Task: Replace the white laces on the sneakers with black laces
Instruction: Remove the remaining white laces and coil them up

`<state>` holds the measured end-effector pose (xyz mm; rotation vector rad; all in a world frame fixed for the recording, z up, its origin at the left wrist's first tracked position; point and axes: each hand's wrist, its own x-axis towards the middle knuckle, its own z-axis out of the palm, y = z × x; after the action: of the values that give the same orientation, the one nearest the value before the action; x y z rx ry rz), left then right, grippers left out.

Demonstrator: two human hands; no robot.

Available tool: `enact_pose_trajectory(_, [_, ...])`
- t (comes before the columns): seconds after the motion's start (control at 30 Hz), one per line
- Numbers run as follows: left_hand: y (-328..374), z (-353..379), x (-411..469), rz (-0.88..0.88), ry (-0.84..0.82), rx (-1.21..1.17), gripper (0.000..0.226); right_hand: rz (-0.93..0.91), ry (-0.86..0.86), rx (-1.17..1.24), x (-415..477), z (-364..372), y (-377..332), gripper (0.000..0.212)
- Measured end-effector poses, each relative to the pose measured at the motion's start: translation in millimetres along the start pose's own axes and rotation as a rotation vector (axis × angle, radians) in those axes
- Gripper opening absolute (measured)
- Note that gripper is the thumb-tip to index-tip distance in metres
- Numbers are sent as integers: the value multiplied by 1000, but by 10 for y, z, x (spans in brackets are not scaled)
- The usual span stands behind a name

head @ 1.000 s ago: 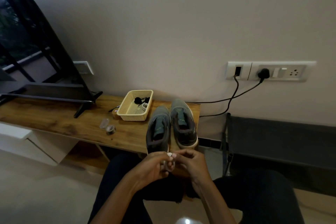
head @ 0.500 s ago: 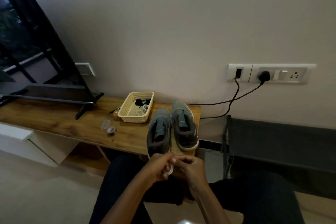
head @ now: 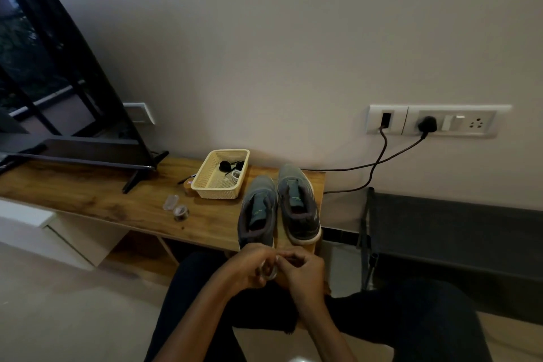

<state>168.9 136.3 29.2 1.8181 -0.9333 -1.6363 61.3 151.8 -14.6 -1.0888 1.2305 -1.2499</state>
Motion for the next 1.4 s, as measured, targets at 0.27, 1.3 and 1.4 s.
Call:
enact_pose_trajectory(0.27, [-106, -201, -82, 159, 9, -28, 18, 59, 67, 47, 69, -27, 84, 7])
enact_pose_trajectory(1.3, [951, -2055, 2450, 416, 552, 36, 19, -46, -118, -489, 2967, 1878, 281, 9])
enact_pose_trajectory(1.4, [954, -2067, 2857, 349, 559, 91, 18, -79, -143, -699, 3158, 1925, 394, 12])
